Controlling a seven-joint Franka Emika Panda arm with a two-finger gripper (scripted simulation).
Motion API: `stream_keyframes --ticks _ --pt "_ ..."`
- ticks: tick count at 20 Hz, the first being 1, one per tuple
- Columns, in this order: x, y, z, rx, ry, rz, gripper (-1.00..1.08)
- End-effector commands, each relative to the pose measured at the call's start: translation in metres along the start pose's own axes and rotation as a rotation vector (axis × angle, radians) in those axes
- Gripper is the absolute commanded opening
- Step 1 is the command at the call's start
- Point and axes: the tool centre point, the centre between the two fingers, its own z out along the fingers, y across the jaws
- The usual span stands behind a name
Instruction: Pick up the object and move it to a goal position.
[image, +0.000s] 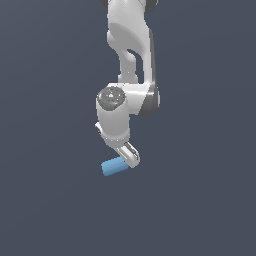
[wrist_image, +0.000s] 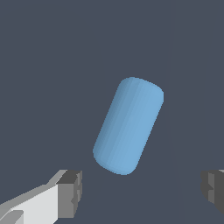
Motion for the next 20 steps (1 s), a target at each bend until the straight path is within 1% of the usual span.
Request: stream_keyframes --ticks 1,5,10,15,20 --pt "0.006 0.000 0.006 -0.001 0.001 0.078 1.00" --pt "0.014 0.000 0.016 -0.002 0.003 0.191 1.00" --pt "0.022 0.001 0.025 -0.003 0.006 0.295 1.00" --pt "0.027 0.001 0.030 -0.003 0.009 0.361 1.00" --pt "0.029 0.001 0.033 -0.004 0.010 0.387 1.00"
